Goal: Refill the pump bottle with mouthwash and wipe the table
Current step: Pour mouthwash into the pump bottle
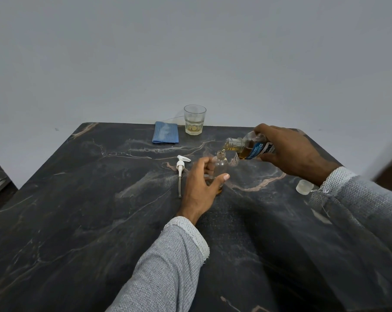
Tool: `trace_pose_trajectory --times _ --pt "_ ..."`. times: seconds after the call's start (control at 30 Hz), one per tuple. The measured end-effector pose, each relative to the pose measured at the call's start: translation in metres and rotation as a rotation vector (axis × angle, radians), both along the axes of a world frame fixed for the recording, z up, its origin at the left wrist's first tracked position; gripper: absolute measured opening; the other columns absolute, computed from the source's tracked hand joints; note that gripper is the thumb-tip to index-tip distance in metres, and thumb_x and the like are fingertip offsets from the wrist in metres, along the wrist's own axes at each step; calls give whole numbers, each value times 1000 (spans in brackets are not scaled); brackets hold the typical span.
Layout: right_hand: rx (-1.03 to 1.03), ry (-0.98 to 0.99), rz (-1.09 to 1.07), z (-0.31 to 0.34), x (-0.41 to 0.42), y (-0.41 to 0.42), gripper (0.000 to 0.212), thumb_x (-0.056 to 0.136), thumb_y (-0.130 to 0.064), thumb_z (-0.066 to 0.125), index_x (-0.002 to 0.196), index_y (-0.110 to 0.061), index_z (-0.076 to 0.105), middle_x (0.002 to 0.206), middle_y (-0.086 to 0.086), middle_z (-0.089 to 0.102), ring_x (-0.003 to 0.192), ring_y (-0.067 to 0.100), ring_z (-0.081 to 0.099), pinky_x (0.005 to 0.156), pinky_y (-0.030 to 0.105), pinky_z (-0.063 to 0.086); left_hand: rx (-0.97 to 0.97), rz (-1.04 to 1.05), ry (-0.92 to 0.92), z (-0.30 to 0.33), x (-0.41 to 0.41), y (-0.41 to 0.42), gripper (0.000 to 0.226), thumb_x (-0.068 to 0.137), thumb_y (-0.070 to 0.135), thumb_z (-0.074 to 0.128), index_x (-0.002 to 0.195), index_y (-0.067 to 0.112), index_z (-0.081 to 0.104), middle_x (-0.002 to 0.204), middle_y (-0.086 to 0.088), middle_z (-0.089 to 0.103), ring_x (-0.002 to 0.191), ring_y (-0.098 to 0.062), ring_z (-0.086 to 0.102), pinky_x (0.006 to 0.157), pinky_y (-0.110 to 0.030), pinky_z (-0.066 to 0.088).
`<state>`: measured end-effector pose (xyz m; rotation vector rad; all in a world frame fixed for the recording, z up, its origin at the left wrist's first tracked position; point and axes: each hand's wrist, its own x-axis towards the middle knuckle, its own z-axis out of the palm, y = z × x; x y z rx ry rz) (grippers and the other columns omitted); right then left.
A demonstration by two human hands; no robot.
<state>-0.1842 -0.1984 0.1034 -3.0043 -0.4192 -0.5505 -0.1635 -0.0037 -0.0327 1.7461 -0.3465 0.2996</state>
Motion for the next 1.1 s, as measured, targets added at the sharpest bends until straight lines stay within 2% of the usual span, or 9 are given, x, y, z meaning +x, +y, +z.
trace_pose_trajectory --times 0.13,0.27,0.4,0.57,0.8,0.9,1.1 --pt "3 4 -9 1 0 0 58 80 -22 77 130 -17 48 123 9 65 107 29 63 84 38 51 5 -1 2 0 -1 0 45 81 38 73 117 41 44 113 20 53 102 8 54 73 -1 43" --pt "-7 -5 -6 1 0 -1 58 79 -22 78 129 -17 49 122 9 65 106 29 63 83 37 50 12 7 0 -1 0 0 44 81 39 72 116 40 45 114 12 57 102 3 55 74 -5 44" --pt "-12 -11 -8 1 0 0 58 80 -23 77 130 -17 48 122 8 65 106 29 63 81 33 47 8 6 6 -1 0 0 44 81 38 72 116 41 45 114 10 57 101 2 56 73 -3 43" --pt "-22 -3 2 3 -1 2 58 80 -24 77 130 -16 49 122 9 65 105 29 63 83 36 49 6 1 5 1 -1 0 44 82 36 73 114 41 44 115 9 56 100 2 55 72 0 42" --pt "-24 2 1 5 0 2 58 80 -22 77 130 -16 49 121 10 65 103 30 62 81 36 49 2 -10 28 1 -2 0 46 82 36 73 117 39 44 121 12 54 101 7 52 75 -7 42" --pt "-25 5 4 7 -1 2 58 80 -22 77 130 -16 48 121 10 65 103 30 62 82 37 50 6 -13 33 2 -1 0 46 82 36 72 118 39 44 121 14 53 101 9 52 73 -5 41" --pt "-29 6 10 8 -2 3 56 81 -24 75 130 -16 48 121 10 65 103 31 61 82 38 50 12 1 19 3 -3 1 44 82 38 72 112 46 42 115 20 52 100 10 52 75 -7 41"
